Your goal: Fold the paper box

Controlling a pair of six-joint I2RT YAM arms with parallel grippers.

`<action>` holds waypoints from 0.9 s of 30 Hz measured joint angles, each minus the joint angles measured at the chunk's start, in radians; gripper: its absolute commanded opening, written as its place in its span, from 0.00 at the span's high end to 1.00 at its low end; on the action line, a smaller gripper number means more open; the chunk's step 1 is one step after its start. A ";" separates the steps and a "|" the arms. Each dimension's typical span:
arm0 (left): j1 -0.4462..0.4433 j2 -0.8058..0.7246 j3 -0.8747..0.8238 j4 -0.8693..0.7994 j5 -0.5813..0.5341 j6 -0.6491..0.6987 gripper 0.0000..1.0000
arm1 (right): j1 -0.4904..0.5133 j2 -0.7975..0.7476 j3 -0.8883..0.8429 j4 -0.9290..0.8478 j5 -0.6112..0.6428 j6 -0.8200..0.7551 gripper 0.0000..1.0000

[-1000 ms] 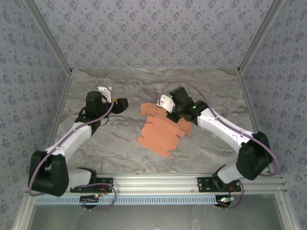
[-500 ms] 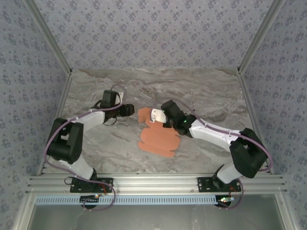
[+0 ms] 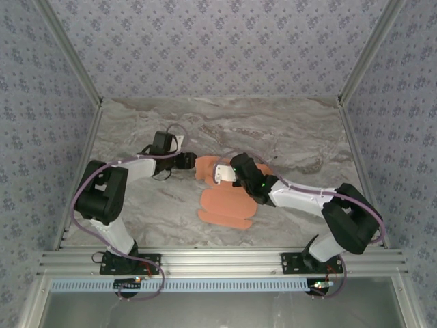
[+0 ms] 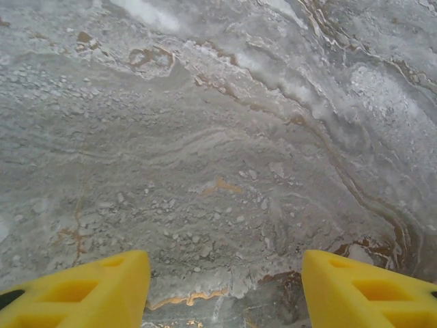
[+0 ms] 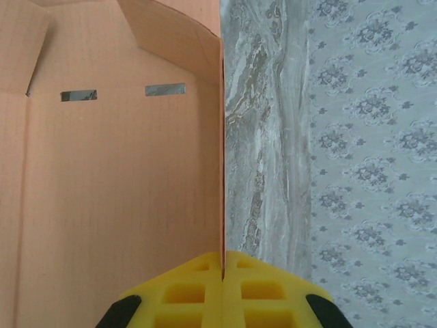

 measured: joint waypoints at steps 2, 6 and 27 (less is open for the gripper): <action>-0.005 -0.008 -0.035 0.029 0.008 0.003 0.40 | 0.004 -0.003 -0.011 0.023 0.008 -0.016 1.00; -0.026 -0.040 -0.102 0.061 0.020 0.007 0.41 | 0.004 -0.013 -0.034 0.063 0.018 -0.039 1.00; -0.066 -0.073 -0.239 0.349 0.131 0.045 0.43 | 0.013 -0.051 -0.145 0.260 0.042 -0.129 1.00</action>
